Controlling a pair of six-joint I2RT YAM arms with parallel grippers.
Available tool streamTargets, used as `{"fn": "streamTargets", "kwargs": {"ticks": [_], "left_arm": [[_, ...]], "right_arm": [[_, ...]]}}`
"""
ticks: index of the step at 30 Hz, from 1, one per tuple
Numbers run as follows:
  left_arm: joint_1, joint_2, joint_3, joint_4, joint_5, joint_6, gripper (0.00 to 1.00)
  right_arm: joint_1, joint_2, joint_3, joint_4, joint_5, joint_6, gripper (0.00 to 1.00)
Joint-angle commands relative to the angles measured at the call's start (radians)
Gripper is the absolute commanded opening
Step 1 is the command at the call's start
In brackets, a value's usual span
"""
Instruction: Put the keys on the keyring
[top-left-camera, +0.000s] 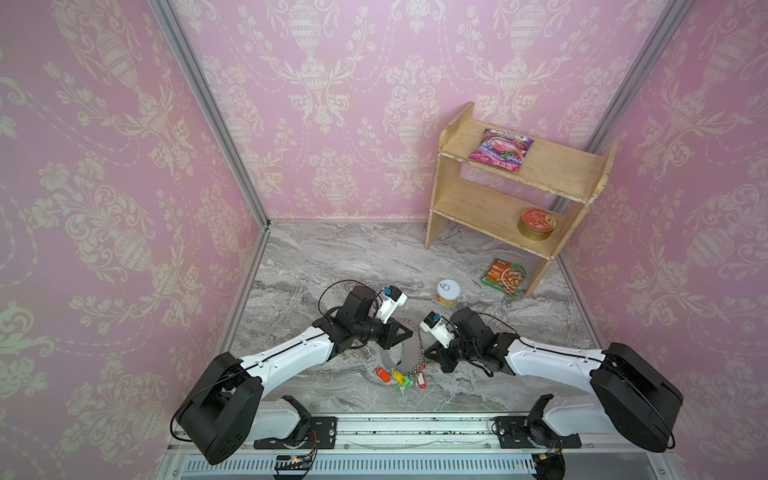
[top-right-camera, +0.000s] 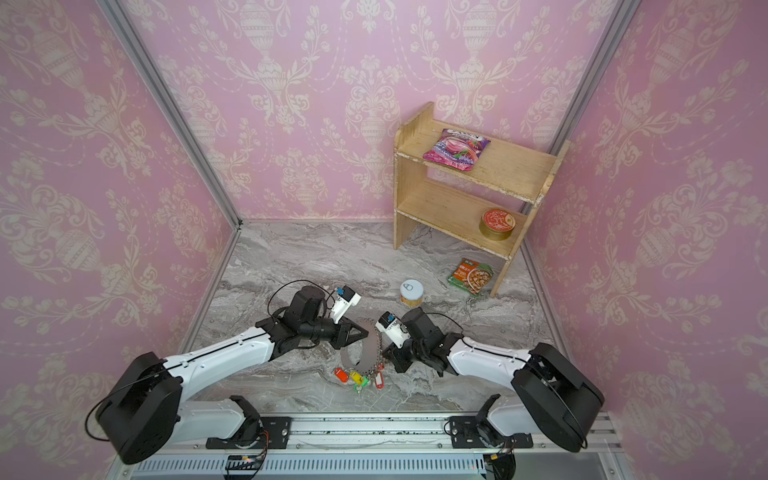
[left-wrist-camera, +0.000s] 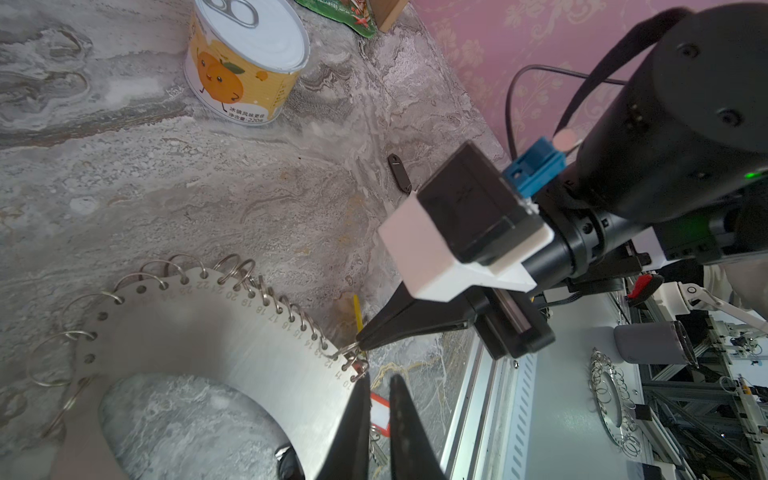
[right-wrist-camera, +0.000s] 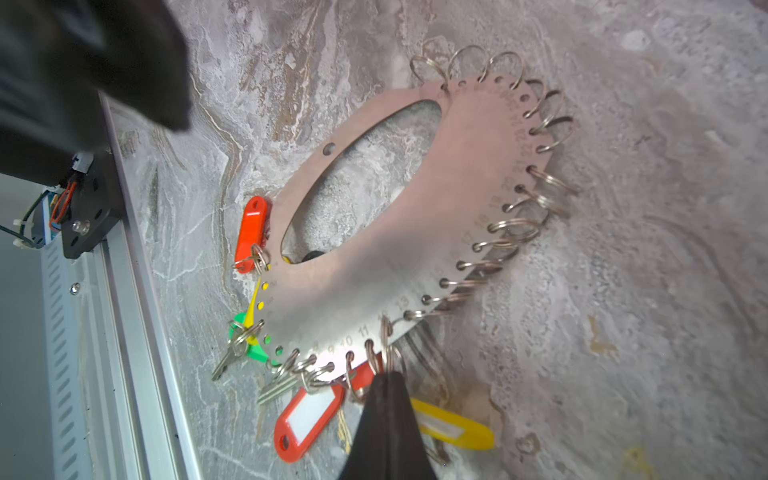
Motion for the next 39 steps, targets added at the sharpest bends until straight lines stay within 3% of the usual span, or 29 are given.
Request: {"fn": "streamTargets", "kwargs": {"ticks": [1,5,10,14,32,39], "left_arm": [[-0.012,0.024,0.028,-0.03,0.05,0.036,0.13],[-0.016,0.05,0.03,-0.028,0.12,0.054,0.15],[-0.018,0.074,0.033,-0.058,0.158,0.101,0.37],[-0.017,0.081,0.023,-0.046,0.159,0.12,0.44],[-0.018,0.096,0.002,0.021,0.115,0.167,0.36],[-0.018,0.098,0.013,-0.012,0.076,0.203,0.34]], "right_arm": [[0.008,-0.03,-0.01,0.047,-0.003,-0.044,0.0],[0.009,-0.035,-0.003,0.052,-0.011,-0.071,0.0],[0.007,-0.034,0.005,0.066,-0.035,-0.098,0.0],[0.006,-0.032,0.016,0.069,-0.067,-0.115,0.0],[-0.047,-0.09,0.053,0.047,-0.22,-0.162,0.0],[-0.054,-0.07,0.068,0.003,-0.206,-0.166,0.0]]}}
